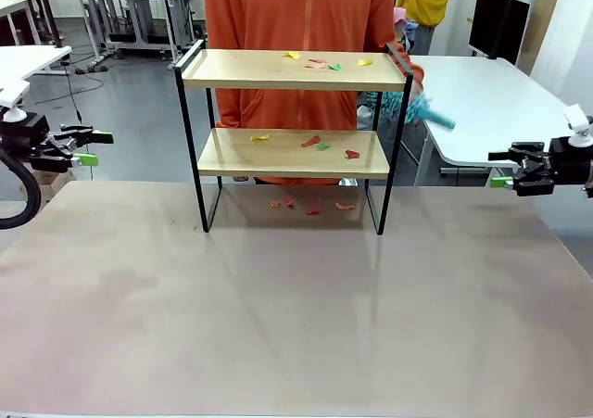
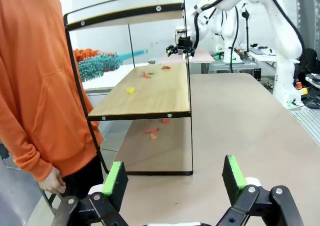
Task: Clean the shelf.
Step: Pick up the Duster handed by the human.
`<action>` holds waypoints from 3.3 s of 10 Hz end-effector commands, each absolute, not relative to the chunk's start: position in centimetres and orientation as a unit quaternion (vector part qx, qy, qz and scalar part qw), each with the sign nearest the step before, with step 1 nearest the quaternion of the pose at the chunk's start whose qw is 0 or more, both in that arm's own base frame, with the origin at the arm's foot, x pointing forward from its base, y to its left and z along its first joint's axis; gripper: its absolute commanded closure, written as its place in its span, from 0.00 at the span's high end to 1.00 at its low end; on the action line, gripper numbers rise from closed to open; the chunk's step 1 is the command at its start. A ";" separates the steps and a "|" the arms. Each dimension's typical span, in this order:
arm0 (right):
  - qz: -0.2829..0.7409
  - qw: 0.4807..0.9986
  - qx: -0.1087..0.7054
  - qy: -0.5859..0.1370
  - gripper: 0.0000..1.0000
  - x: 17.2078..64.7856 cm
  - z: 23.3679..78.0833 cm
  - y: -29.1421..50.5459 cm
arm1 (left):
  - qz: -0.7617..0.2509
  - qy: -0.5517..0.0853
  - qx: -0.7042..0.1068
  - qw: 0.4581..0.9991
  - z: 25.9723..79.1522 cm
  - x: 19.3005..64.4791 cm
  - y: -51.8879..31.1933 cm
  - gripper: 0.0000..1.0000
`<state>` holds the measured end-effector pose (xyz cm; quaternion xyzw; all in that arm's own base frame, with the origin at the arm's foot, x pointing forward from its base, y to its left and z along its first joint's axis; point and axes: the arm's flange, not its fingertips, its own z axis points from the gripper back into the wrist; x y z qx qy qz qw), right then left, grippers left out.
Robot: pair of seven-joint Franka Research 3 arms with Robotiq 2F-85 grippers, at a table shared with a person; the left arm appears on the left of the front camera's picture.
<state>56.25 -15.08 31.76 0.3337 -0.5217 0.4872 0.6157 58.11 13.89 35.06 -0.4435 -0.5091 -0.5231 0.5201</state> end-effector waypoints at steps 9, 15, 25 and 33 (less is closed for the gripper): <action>0.489 0.602 0.342 -0.530 1.00 56.9 32.2 -16.2 | -0.515 -0.536 -0.451 0.494 35.7 58.7 15.9 1.00; 0.489 0.602 0.342 -0.530 1.00 56.9 32.2 -16.2 | -0.515 -0.528 -0.452 0.501 35.4 58.6 16.0 1.00; 0.489 0.602 0.342 -0.530 1.00 56.9 32.2 -16.2 | -0.515 -0.528 -0.452 0.501 35.4 58.6 16.0 1.00; 0.554 0.728 0.194 -0.355 1.00 58.8 48.5 -22.1 | -0.515 -0.528 -0.452 0.501 35.4 58.6 16.0 1.00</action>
